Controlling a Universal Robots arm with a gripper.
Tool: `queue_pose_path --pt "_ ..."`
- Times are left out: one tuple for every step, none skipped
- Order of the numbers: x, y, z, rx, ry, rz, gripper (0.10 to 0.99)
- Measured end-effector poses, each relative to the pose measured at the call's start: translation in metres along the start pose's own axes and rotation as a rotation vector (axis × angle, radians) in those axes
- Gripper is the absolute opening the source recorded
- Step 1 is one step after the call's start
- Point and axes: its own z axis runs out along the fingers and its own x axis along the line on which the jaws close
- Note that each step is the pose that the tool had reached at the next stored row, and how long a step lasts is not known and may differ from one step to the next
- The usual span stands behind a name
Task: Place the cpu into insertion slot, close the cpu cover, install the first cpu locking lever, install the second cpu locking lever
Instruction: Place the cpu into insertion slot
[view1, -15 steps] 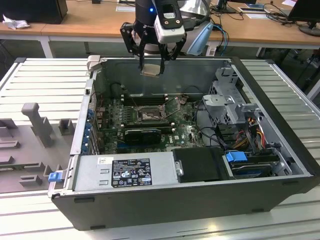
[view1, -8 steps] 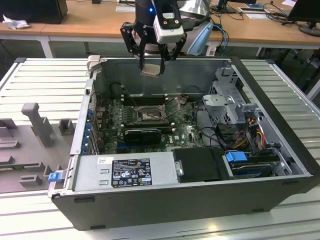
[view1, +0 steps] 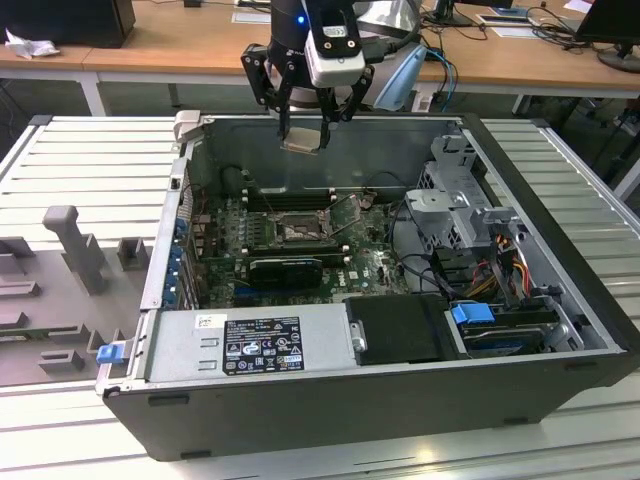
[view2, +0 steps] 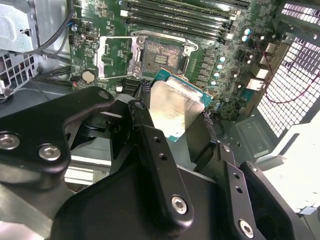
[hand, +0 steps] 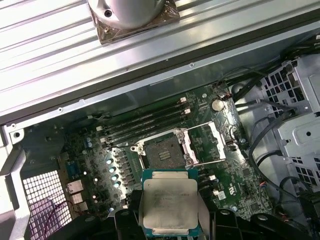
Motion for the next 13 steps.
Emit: queue_pose_path --pt "0.0000 0.0000 0.0000 0.000 -0.0003 0.003 0.525" --pt "0.0000 0.0000 0.0000 0.000 -0.0004 0.004 0.525" --pt "0.0000 0.0000 0.0000 0.000 -0.0008 0.009 0.525" --pt "0.0000 0.0000 0.0000 0.000 -0.0011 0.013 0.525" --pt "0.0000 0.0000 0.0000 0.000 -0.0013 0.015 0.525" --pt "0.0000 0.0000 0.0000 0.000 -0.0016 0.018 0.525" --pt "0.0000 0.0000 0.0000 0.000 -0.0018 0.020 0.525" --pt "0.0000 0.0000 0.0000 0.000 -0.0022 0.024 0.525" --pt "0.0000 0.0000 0.0000 0.000 -0.0025 0.028 0.525" --pt "0.0000 0.0000 0.0000 -0.001 -0.0027 0.030 0.525" --pt "0.0000 0.0000 0.0000 -0.001 -0.0031 0.035 0.525" --pt "0.0000 0.0000 0.0000 -0.001 -0.0033 0.037 0.525" --pt "0.0000 0.0000 0.0000 -0.001 -0.0036 0.040 0.525"
